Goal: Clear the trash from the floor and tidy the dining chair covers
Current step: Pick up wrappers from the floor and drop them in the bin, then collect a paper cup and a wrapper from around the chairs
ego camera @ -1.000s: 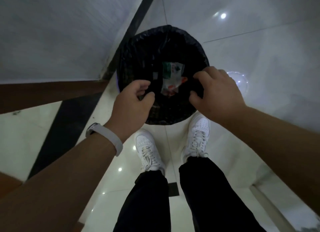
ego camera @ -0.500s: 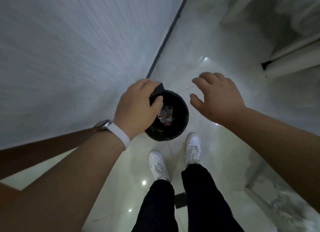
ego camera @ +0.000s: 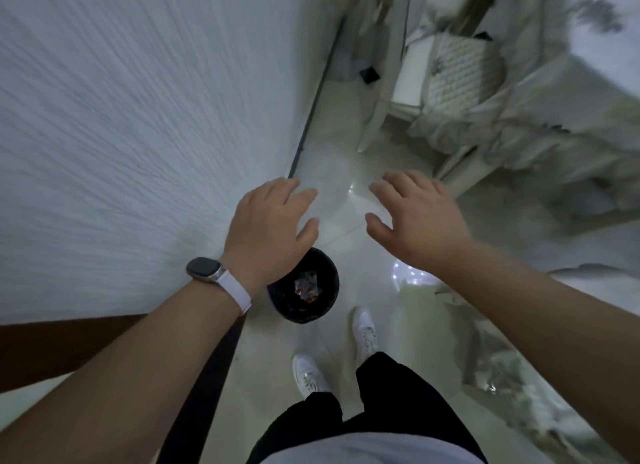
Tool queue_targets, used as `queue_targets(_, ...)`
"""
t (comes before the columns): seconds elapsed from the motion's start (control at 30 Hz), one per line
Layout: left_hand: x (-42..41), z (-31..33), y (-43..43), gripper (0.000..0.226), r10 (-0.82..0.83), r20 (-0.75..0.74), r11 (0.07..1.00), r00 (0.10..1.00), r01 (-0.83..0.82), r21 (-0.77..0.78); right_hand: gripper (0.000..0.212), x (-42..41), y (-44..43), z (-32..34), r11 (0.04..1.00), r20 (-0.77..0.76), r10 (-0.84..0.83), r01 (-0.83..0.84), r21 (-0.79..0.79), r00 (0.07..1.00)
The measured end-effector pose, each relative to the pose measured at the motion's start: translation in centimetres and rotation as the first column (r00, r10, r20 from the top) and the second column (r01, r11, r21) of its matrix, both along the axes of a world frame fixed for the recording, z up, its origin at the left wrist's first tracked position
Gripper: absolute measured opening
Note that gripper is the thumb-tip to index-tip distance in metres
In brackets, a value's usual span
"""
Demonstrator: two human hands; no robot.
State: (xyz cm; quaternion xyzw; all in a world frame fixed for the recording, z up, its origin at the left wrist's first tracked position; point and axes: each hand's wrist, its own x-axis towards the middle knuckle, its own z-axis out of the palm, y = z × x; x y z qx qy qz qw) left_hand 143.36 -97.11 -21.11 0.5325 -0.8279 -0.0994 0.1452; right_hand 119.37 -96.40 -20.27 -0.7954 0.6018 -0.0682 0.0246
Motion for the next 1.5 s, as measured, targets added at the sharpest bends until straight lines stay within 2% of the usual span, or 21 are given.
queue_targets(0.37, -12.9, 10.0, -3.4, 0.039, -0.231, -0.007, 0.934, 0.973, 0.22, -0.28, 0.055, -11.8, 1.9, 10.6, 0.967, -0.019, -0.224, 0.22, -0.126, 0.974)
queue_targets(0.83, -37.9, 14.9, -9.0, 0.042, -0.438, 0.039, 0.835, 0.898, 0.422, -0.352, 0.052, -33.1, 2.1, 13.9, 0.878, -0.002, -0.454, 0.447, -0.174, 0.891)
queue_targets(1.2, -51.1, 16.3, -9.8, 0.047, -0.661, 0.067, 0.694, 0.747, 0.643, -0.323, 0.052, -43.6, 5.7, 14.6, 0.688, 0.085, -0.696, 0.695, -0.209, 0.713)
queue_targets(1.5, -58.6, 13.9, -16.4, 0.044, -0.788, 0.064, 0.571, 0.613, 0.765, -0.299, 0.053, -48.5, 3.6, 13.9, 0.522, 0.068, -0.842, 0.841, -0.143, 0.535)
